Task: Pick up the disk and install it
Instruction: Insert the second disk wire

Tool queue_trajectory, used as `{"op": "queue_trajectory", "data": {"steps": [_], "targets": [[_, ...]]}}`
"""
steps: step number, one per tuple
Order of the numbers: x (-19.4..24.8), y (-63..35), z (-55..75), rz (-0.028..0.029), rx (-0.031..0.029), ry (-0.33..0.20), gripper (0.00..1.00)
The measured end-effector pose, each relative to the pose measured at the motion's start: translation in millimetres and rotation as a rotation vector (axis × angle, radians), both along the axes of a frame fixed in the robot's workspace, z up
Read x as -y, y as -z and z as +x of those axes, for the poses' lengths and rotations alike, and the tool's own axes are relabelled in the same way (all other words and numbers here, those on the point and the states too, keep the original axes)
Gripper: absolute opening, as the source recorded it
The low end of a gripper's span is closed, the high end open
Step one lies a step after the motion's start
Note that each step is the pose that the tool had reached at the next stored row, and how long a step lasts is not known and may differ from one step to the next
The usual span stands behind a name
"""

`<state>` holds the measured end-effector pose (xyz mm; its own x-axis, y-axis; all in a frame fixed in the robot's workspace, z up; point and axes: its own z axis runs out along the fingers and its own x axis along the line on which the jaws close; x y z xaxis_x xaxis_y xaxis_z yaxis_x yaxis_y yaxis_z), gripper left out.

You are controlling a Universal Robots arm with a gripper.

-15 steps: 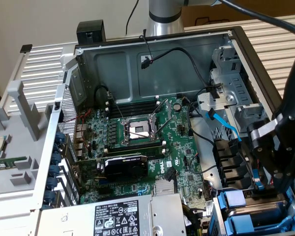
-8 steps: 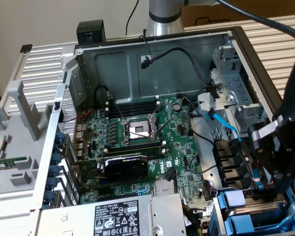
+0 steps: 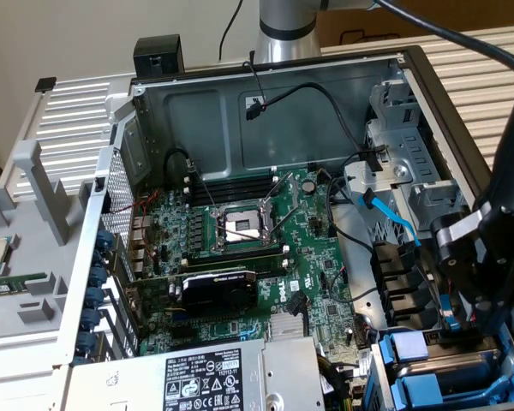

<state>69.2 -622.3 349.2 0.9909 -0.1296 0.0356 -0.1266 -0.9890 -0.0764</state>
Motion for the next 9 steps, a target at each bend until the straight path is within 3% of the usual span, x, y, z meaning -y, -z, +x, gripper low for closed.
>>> {"op": "queue_trajectory", "data": {"steps": [9], "targets": [[-2.8,3.9,0.0,0.0041,0.0000,0.000,0.11]]}}
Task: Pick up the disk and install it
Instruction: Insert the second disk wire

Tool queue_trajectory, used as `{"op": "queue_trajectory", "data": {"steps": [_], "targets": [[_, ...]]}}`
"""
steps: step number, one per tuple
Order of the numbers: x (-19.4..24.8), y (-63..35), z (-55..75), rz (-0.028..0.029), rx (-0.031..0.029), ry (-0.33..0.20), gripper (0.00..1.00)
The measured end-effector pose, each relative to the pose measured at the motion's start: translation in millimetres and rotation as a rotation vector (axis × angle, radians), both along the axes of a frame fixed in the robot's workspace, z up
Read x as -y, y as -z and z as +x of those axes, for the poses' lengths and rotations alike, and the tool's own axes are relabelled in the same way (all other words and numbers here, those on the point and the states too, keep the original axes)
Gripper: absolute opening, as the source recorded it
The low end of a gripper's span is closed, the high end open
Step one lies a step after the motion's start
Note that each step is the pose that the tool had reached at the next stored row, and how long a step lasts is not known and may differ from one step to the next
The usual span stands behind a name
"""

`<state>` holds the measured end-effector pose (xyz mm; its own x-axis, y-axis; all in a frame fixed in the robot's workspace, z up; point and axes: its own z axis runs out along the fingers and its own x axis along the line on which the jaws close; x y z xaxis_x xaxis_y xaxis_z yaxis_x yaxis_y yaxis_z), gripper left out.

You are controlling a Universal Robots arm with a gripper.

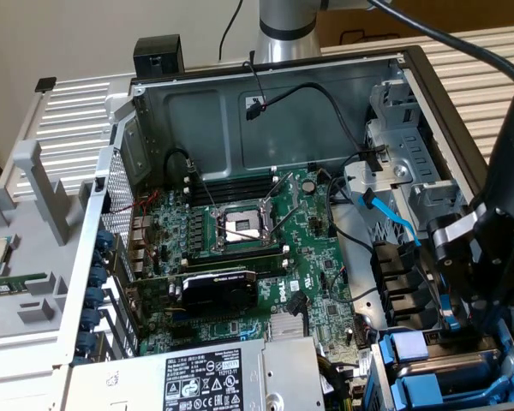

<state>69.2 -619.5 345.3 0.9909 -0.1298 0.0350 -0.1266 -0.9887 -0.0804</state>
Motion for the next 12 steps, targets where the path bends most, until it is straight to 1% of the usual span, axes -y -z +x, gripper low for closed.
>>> {"op": "queue_trajectory", "data": {"steps": [3,6,7,12], "targets": [[0.0,0.2,-0.1,-0.0001,-0.0004,0.000,0.11],[-0.1,0.8,-0.1,0.0000,-0.0043,0.000,0.11],[-0.1,1.1,0.0,0.0000,-0.0047,0.000,0.11],[-0.1,1.9,0.4,-0.0001,-0.0050,0.000,0.11]]}}
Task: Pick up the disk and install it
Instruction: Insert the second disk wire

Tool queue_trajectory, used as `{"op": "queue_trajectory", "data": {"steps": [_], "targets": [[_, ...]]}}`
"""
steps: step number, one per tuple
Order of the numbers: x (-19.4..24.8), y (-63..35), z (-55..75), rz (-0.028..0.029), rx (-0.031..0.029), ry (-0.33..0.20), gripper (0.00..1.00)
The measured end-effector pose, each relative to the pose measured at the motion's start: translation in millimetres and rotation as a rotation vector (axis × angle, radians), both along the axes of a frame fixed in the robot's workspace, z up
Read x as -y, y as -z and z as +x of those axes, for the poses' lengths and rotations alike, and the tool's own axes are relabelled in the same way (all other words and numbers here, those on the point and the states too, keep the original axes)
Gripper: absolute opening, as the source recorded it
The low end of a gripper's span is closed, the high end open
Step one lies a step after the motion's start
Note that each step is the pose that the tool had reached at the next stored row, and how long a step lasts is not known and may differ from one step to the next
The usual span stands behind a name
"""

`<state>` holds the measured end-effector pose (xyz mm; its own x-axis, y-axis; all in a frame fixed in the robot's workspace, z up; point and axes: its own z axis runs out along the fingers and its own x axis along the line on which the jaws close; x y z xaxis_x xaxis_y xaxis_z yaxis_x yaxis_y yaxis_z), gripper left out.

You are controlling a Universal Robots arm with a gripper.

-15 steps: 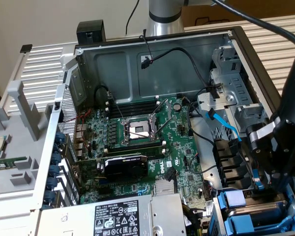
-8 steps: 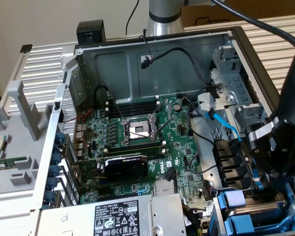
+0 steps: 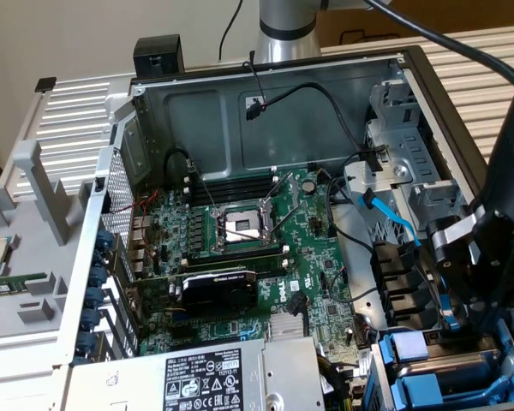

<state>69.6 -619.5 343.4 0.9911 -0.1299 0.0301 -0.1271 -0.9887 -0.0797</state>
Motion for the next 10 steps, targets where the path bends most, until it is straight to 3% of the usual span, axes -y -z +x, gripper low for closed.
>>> {"op": "queue_trajectory", "data": {"steps": [4,10], "targets": [[0.0,0.2,0.1,0.0000,-0.0045,0.000,0.11],[0.0,0.5,0.2,-0.0001,-0.0053,0.000,0.11]]}}
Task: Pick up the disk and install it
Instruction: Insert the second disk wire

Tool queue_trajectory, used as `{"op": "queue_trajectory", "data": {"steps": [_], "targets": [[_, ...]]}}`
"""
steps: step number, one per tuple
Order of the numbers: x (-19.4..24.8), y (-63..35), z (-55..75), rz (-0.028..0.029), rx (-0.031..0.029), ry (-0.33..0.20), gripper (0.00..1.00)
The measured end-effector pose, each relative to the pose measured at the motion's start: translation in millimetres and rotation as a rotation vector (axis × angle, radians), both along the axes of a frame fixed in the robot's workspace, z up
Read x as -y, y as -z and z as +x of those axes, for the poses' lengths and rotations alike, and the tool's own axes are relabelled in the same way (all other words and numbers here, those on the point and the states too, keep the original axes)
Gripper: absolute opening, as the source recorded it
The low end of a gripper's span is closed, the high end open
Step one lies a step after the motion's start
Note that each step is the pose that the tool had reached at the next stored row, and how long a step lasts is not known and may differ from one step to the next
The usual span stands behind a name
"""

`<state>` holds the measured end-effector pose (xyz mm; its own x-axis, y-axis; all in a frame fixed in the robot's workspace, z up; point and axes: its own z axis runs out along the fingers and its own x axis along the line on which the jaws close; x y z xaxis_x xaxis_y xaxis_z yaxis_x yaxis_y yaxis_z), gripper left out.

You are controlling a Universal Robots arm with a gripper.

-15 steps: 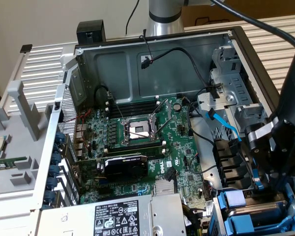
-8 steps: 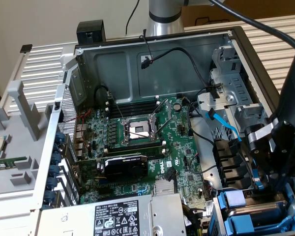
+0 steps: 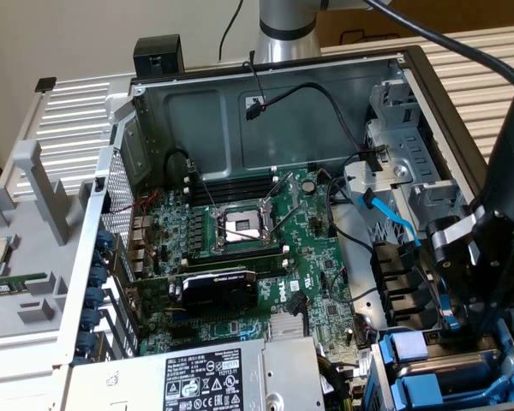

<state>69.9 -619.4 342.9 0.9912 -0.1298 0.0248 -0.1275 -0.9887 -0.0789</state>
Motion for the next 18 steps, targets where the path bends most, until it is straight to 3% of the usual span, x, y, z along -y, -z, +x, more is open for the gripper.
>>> {"op": "queue_trajectory", "data": {"steps": [18], "targets": [[0.0,2.0,0.2,-0.0034,-0.0001,0.000,0.11]]}}
